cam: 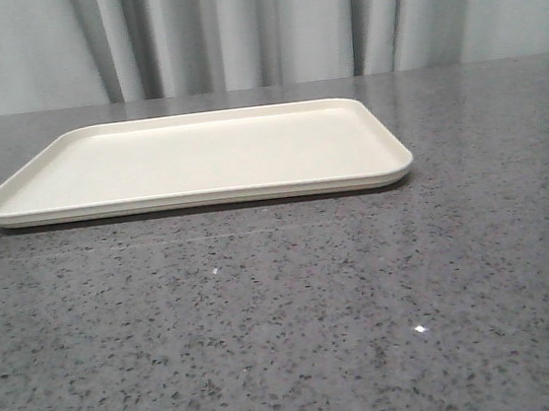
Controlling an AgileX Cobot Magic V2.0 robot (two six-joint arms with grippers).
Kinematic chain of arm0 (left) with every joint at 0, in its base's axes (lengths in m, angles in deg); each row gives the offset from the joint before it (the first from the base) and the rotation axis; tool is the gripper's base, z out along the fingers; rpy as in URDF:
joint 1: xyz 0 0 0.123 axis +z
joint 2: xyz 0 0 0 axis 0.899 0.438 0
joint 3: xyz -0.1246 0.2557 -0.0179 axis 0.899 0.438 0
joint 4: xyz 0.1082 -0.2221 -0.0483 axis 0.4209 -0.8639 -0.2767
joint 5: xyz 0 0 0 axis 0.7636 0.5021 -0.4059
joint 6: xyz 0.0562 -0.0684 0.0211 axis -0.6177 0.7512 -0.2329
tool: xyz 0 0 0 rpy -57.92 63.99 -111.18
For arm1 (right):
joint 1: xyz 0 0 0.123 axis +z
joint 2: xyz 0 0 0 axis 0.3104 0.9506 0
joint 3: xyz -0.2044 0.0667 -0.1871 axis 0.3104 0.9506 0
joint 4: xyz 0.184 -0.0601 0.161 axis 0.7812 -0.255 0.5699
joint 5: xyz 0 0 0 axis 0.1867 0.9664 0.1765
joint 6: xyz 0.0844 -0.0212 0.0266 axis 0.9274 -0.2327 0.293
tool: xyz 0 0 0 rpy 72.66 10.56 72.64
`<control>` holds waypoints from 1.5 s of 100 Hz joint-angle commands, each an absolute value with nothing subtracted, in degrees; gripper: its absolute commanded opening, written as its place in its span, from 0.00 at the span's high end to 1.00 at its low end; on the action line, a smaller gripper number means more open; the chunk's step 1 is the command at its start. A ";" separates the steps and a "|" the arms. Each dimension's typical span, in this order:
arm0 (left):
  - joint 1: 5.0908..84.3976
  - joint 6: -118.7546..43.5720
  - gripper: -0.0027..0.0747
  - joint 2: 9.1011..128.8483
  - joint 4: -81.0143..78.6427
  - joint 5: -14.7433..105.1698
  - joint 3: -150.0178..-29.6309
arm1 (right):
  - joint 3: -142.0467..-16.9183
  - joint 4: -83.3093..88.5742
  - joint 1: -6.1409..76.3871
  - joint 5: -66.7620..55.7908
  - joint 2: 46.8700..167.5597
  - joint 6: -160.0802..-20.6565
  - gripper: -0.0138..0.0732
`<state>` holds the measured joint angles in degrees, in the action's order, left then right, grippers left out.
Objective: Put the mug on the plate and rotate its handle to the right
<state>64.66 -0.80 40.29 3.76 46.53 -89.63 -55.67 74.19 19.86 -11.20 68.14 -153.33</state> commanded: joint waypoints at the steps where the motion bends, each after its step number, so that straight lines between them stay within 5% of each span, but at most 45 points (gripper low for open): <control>1: 64.29 -0.56 0.95 42.89 3.64 45.48 -93.58 | -57.44 74.43 19.71 -12.33 69.21 -153.94 0.63; 46: 64.29 -0.56 0.53 46.73 5.24 49.66 -98.77 | -60.12 74.66 19.71 -13.95 69.21 -153.88 0.49; 70: 64.29 -0.56 0.53 46.84 6.49 50.36 -98.86 | -60.71 77.17 19.71 -14.65 69.21 -153.88 0.33; 150: 64.29 -0.28 0.53 46.71 7.06 50.29 -99.43 | -60.82 81.12 19.71 -22.73 68.66 -153.88 0.28</control>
<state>64.66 -0.80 46.12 7.50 54.85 -97.80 -58.75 80.55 19.86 -22.01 68.11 -153.33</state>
